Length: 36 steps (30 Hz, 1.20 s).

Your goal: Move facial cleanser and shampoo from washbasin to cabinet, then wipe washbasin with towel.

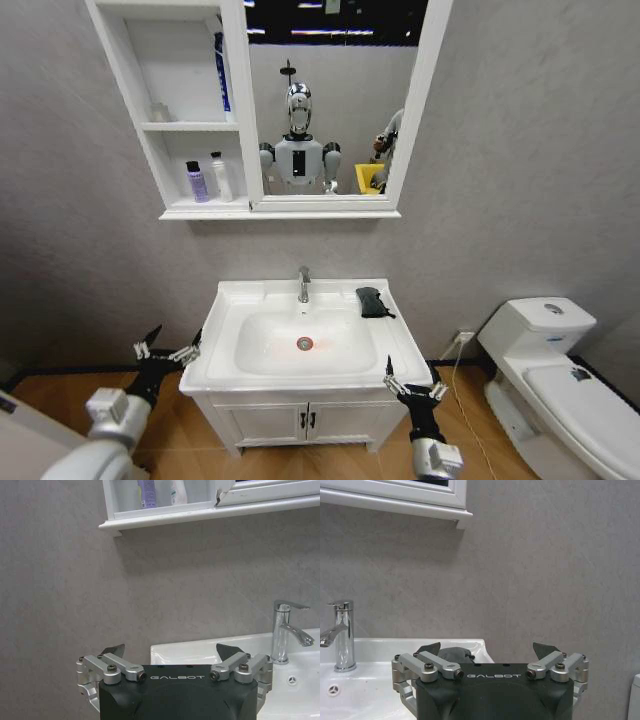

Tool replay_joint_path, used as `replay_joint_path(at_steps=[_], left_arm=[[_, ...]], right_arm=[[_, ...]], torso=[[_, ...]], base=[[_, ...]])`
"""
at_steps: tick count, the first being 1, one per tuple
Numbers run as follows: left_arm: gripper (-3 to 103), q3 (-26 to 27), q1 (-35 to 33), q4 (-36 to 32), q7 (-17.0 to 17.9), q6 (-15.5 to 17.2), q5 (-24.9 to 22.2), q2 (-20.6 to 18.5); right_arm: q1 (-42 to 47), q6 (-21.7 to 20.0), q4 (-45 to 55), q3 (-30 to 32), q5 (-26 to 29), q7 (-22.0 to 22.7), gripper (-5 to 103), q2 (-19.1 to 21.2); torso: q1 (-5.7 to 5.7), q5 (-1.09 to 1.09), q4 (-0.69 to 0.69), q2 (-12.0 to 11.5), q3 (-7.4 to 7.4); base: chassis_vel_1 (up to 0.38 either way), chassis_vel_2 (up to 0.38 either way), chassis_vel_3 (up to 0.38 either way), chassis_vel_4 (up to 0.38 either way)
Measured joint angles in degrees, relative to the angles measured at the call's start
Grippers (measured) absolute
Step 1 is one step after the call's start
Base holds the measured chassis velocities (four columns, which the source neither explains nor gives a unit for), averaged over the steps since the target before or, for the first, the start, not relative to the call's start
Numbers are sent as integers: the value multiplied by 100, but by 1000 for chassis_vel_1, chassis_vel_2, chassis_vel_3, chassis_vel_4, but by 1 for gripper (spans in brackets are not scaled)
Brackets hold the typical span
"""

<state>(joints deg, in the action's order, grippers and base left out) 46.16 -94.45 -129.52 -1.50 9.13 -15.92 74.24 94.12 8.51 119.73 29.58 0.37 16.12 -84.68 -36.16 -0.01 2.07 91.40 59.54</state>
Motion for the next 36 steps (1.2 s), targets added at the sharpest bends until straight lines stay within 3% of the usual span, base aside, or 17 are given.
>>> replay_joint_path(at_steps=[4, 11, 14, 16, 18, 22, 24, 28, 30, 36], left_arm=[[100, -16, -197, -27, -195, -149, 231, 402], [100, -41, -260, 29, -216, -183, 234, 485], [100, -55, -236, 43, -211, -183, 214, 471], [100, -59, -230, 44, -211, -183, 208, 467], [100, -67, -221, 50, -206, -180, 197, 458], [100, -69, -212, 52, -202, -176, 189, 452], [100, -75, -205, 56, -198, -168, 181, 447], [100, -75, -201, 56, -196, -166, 177, 443], [100, -78, -197, 58, -194, -161, 174, 439], [100, -80, -191, 60, -191, -157, 170, 435]], right_arm=[[-447, -465, 72, 10, 187, -47, 100, 97], [-1093, -1047, -10, 45, 519, -129, 100, 319], [-1885, -1591, -454, 57, 1011, -139, 100, 548], [-2168, -1693, -671, 55, 1127, -139, 100, 620], [-3095, -1833, -1404, 3, 1332, -214, 100, 817], [-3766, -1886, -2242, -151, 1676, -498, 100, 982], [-4443, -1897, -3195, -389, 1940, -950, 100, 1065], [-4962, -1897, -3867, -532, 1872, -1144, 100, 1038], [-5530, -1822, -4702, -586, 1629, -1296, 100, 945], [-6052, -1723, -5809, -662, 1605, -1410, 100, 876]], torso=[[-1, -1, 1, -1, 1], [-1, 1, 1, -1, 1], [-1, 0, 0, -1, 1], [-1, 0, 0, -1, 1], [-1, 1, 3, -2, 2], [-2, 1, 3, -2, 2], [-3, 1, 1, -3, 3], [-3, 0, 2, -3, 3], [-2, 2, 3, -2, 1], [-2, 2, 2, -2, 2]], base=[[0, 0, 0, 0], [0, 0, 0, 0], [0, 0, 0, 0], [0, 0, 0, 0], [0, 0, 0, 0], [0, 0, 0, 0], [0, 0, 0, 0], [0, 0, 0, 0], [0, 0, 0, 0], [0, 0, 0, 0]])
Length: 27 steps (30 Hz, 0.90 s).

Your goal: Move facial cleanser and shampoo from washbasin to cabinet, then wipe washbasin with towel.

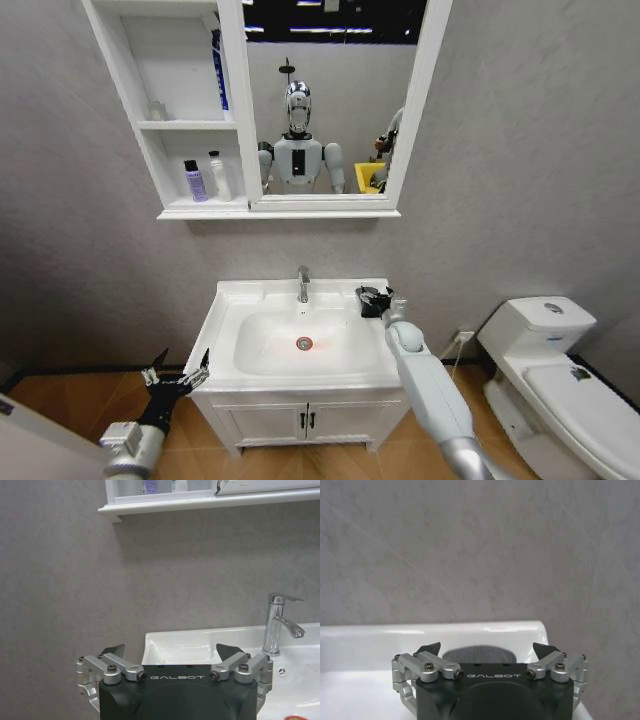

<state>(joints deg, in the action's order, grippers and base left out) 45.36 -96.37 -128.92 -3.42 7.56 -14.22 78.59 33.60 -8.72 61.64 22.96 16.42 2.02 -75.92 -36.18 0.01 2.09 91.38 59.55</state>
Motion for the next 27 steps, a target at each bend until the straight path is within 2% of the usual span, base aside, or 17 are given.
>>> replay_joint_path(at_steps=[8, 9, 10, 12, 13, 15, 16, 17, 20, 21, 23, 24, 26, 27], left_arm=[[100, -4, 3, 3, 2, 3, -3, -3], [100, -5, 4, 3, 3, 3, -4, -4], [100, -5, 4, 3, 3, 3, -4, -4], [100, -5, 5, 4, 4, 4, -6, -5], [100, -5, 5, 4, 4, 5, -7, -5], [100, -6, 5, 4, 5, 5, -7, -6], [100, -6, 5, 5, 6, 6, -8, -6], [100, -6, 5, 5, 6, 6, -8, -6], [100, -6, 5, 5, 6, 8, -8, -8], [100, -6, 5, 5, 6, 8, -8, -8], [100, -6, 5, 4, 7, 9, -8, -9], [100, -6, 5, 4, 7, 9, -8, -9], [100, -6, 5, 5, 6, 10, -9, -9], [100, -6, 5, 5, 6, 10, -9, -9]], right_arm=[[-14, 67, -339, -111, 120, -55, 102, -4], [-5, 136, -407, -111, 80, -100, 98, -13], [-5, 136, -407, -111, 80, -100, 98, -13], [13, 175, -464, -133, -17, -149, 89, -9], [7, 175, -517, -151, -37, -161, 79, -10], [-7, 175, -546, -152, -46, -164, 79, -14], [-35, 175, -575, -152, -55, -164, 73, -22], [-35, 175, -575, -152, -55, -164, 73, -22], [-68, 132, -597, -175, -67, -164, 57, -6], [-68, 132, -597, -175, -67, -164, 57, -6], [-71, 95, -577, -183, -74, -164, 46, 6], [-71, 95, -577, -183, -74, -164, 46, 6], [-68, 28, -505, -175, -71, -159, 35, 15], [-68, 28, -505, -175, -71, -159, 35, 15]], torso=[[2, -1, 0, 2, -1], [2, -1, 0, 1, -1], [2, -1, 0, 1, -1], [2, -1, -1, 1, -1], [2, -1, -1, 1, -1], [1, -1, -1, 1, -1], [1, -1, -1, 1, -1], [1, -1, -1, 1, -1], [2, -1, 0, 2, -1], [2, -1, 0, 2, -1], [2, 0, 0, 1, -1], [2, 0, 0, 1, -1], [1, -1, 0, 1, -1], [1, -1, 0, 1, -1]], base=[[0, 0, 0, 0], [0, 0, 0, 0], [0, 0, 0, 0], [0, 0, 0, 0], [0, 0, 0, 0], [0, 0, 0, 0], [0, 0, 0, 0], [0, 0, 0, 0], [0, 0, 0, 0], [0, 0, 0, 0], [0, 0, 0, 0], [0, 0, 0, 0], [0, 0, 0, 0], [0, 0, 0, 0]])
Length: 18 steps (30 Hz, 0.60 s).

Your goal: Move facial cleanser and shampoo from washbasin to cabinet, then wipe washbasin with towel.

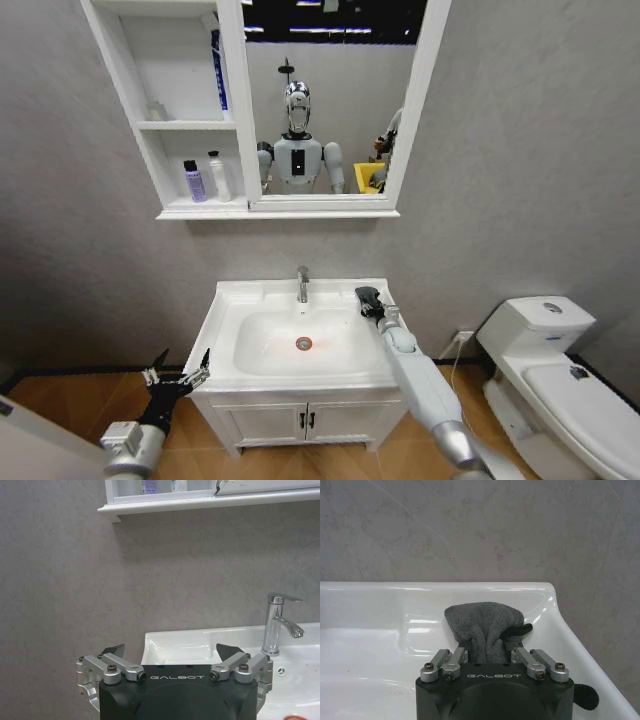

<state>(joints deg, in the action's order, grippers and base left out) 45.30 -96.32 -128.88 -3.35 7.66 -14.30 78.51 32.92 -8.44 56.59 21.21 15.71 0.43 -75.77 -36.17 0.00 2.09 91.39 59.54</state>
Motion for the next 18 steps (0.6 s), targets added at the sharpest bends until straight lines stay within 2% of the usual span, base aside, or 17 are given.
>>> replay_joint_path(at_steps=[5, 7, 8, 10, 14, 18], left_arm=[[100, 0, 0, 0, 0, 1, 0, 0], [100, 0, 0, 0, 0, 1, 0, 0], [100, 0, 0, 0, 1, 1, 0, 0], [100, 0, 0, 0, 1, 1, 0, 0], [100, -1, 0, 1, 1, 2, -1, 0], [100, -1, 0, 1, 1, 2, 0, -1]], right_arm=[[36, -131, 270, 24, 56, 44, 14, 29], [51, -170, 346, 32, 58, 54, 14, 29], [114, -287, 638, 38, 89, 107, 6, 18], [210, -427, 983, -21, 203, 176, 5, 12], [797, -895, 2339, -600, 746, 426, 5, 5], [1421, -1028, 2931, -1057, 780, 608, 5, -113]], torso=[[0, 0, 0, 0, 0], [0, 0, 0, 0, 0], [-1, 0, -1, 0, 0], [-1, 2, -1, 0, 0], [0, 3, 2, 1, -1], [1, 0, 0, 1, -1]], base=[[0, 0, 0, 0], [0, 0, 0, 0], [0, 0, 0, 0], [0, 0, 0, 0], [0, 0, 0, 0], [0, 0, 0, 0]])
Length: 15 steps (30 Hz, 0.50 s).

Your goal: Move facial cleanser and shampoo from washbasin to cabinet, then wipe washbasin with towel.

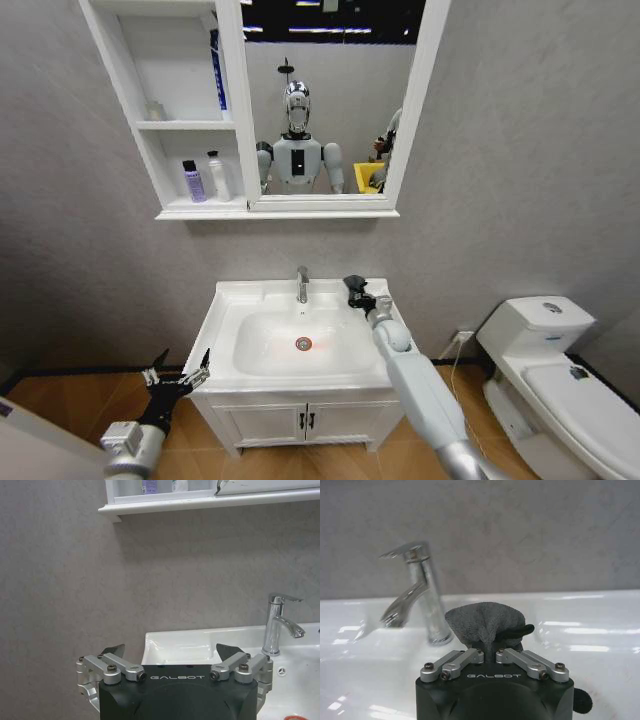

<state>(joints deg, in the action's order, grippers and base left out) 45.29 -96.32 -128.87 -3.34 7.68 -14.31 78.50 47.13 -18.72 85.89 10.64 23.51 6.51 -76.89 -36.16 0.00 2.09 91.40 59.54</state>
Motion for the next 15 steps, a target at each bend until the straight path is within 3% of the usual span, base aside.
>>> replay_joint_path(at_steps=[7, 15], left_arm=[[100, 0, 0, 0, 0, 0, 0, 0], [100, 0, 0, 0, -1, -1, 0, 0]], right_arm=[[315, 75, -226, -527, 209, -8, 5, -256], [-584, 27, -1139, -718, 1136, -323, 5, -703]], torso=[[0, 1, -1, 0, 0], [-1, 2, 0, 0, 1]], base=[[0, 0, 0, 0], [0, 0, 0, 0]])
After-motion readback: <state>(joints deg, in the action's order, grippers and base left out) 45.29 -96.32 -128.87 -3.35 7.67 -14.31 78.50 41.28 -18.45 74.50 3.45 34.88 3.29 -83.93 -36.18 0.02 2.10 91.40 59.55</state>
